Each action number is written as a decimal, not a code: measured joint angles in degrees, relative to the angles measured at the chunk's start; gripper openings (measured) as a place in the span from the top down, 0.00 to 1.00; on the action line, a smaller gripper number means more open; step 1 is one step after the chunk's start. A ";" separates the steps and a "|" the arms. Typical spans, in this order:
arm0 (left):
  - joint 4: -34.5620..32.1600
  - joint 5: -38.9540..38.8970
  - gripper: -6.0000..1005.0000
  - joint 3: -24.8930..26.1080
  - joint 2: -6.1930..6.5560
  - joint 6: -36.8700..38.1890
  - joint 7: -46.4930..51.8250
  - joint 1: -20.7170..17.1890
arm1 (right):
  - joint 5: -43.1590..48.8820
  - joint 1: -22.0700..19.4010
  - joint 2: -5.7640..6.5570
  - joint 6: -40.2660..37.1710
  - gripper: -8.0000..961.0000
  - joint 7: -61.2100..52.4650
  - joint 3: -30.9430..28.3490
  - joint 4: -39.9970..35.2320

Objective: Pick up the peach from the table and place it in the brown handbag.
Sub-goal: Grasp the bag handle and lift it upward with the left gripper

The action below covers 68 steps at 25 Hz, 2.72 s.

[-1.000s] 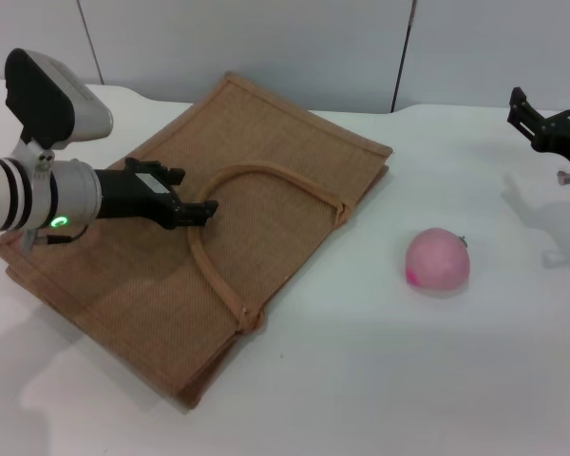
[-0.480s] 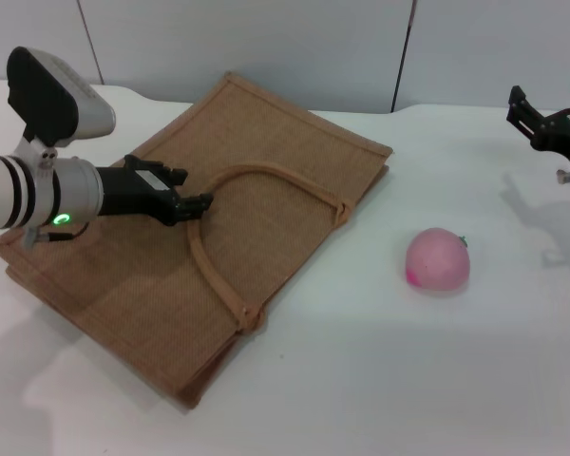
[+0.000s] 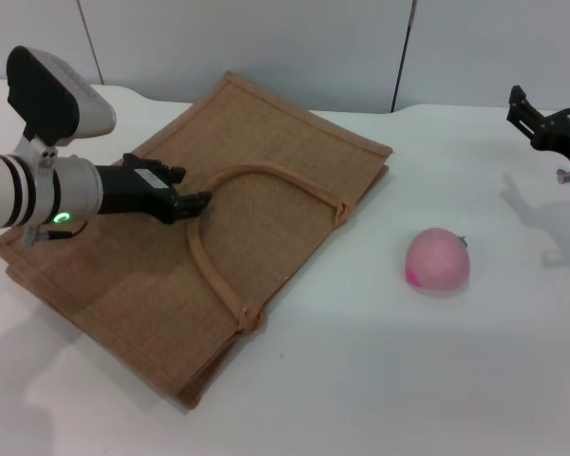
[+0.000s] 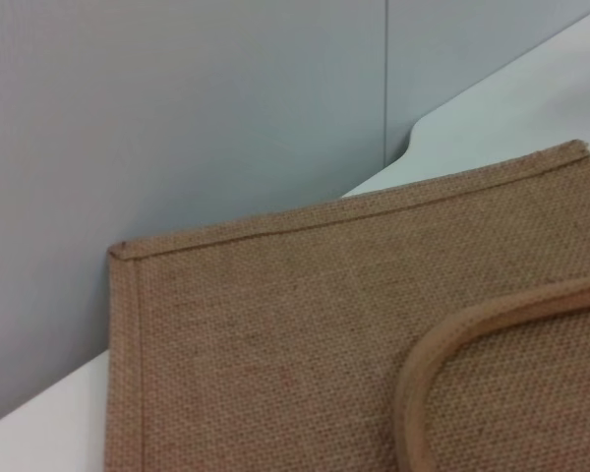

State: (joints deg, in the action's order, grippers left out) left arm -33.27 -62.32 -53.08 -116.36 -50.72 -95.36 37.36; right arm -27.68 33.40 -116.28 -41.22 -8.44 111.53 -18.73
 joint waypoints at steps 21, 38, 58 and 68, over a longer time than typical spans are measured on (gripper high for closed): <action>0.76 -0.61 0.90 -0.09 -0.09 3.66 0.10 0.54 | 0.09 0.74 0.02 2.02 0.08 -0.09 0.00 -0.19; -0.69 -2.13 0.97 -0.52 -0.19 3.73 0.58 0.54 | 0.09 0.79 0.09 2.73 0.08 -0.09 0.00 -0.25; -0.86 0.45 0.80 -0.77 -0.06 4.10 4.17 1.52 | 0.09 1.54 0.13 4.19 0.08 -0.09 0.11 -0.66; 2.48 0.75 0.51 -0.80 -0.13 6.29 3.09 2.76 | 0.09 1.64 0.18 4.88 0.08 -0.09 0.48 -0.87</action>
State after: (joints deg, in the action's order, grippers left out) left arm -30.79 -61.57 -53.88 -116.49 -44.44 -92.28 40.12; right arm -27.59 35.04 -116.10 -36.34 -8.53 112.01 -19.60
